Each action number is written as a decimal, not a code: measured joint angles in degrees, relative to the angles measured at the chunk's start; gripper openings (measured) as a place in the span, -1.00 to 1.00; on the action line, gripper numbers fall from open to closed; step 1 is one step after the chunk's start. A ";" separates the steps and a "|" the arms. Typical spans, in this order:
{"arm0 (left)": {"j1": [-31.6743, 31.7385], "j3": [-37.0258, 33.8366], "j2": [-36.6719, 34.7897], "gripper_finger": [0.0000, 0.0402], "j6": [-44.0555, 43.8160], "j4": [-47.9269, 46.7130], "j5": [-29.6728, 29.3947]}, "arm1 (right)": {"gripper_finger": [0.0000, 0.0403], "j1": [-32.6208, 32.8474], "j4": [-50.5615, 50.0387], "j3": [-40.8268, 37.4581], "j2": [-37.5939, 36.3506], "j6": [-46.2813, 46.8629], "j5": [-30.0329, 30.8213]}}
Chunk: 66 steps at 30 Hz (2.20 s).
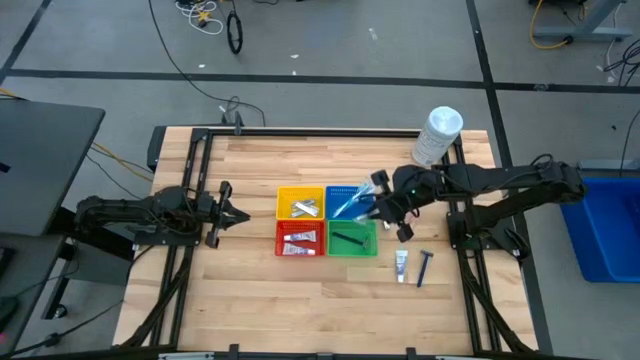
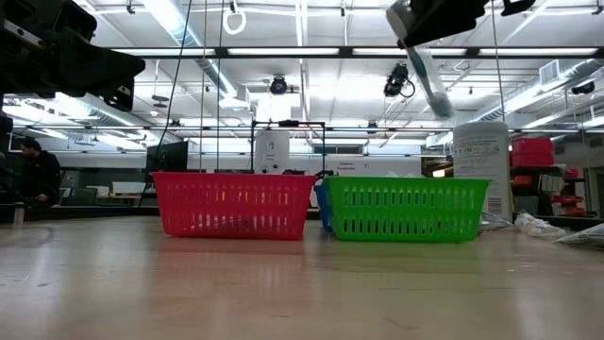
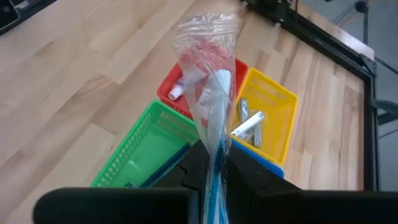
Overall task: Pick & Place Travel size toiletries
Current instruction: Put the blue toothbrush into the blue bin
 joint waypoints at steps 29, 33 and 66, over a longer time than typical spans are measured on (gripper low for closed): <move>0.00 0.00 0.01 -0.84 -0.02 0.02 0.00 | -0.81 -5.16 2.79 0.00 10.44 -4.09 5.23; 0.02 0.00 0.02 -0.84 -0.02 0.02 0.00 | -0.81 -5.26 4.08 0.00 12.48 -4.10 8.37; 0.02 -0.02 0.00 -0.84 -0.01 0.00 0.01 | -0.81 -0.54 5.86 0.02 26.42 -11.19 30.10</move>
